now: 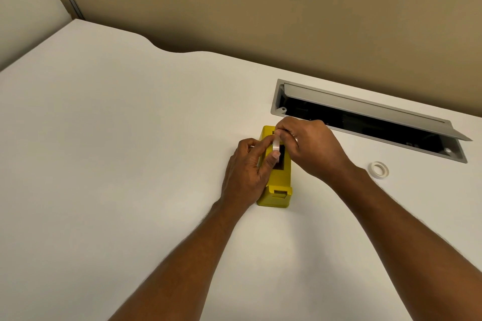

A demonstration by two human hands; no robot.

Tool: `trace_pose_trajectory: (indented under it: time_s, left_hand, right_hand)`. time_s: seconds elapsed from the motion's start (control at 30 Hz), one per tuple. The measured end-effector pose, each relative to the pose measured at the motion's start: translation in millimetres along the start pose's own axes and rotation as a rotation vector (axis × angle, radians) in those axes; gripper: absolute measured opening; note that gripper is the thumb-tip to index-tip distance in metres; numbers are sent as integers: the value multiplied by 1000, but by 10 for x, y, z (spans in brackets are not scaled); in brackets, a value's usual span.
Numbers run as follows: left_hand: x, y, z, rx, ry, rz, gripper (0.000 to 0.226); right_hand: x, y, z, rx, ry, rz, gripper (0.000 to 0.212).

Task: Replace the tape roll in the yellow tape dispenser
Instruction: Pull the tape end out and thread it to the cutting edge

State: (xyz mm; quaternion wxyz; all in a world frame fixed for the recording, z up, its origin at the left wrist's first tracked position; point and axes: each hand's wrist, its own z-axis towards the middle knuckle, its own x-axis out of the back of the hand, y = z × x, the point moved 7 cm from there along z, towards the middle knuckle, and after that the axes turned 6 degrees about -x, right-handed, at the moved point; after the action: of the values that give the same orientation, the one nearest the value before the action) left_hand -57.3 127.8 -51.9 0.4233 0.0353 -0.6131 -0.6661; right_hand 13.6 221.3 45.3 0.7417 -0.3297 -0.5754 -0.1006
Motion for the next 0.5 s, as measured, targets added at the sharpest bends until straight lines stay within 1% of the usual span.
trace_pose_trajectory:
  time_s: [0.17, 0.4, 0.5]
  left_hand:
    - [3, 36, -6, -12, -27, 8, 50]
    - [2, 42, -11, 2, -33, 24, 61]
    - [11, 42, -4, -5, -17, 6, 60]
  right_hand:
    - [74, -5, 49, -37, 99, 21, 23]
    - [73, -88, 27, -2, 82, 65, 20]
    - [76, -125, 29, 21, 78, 61, 19]
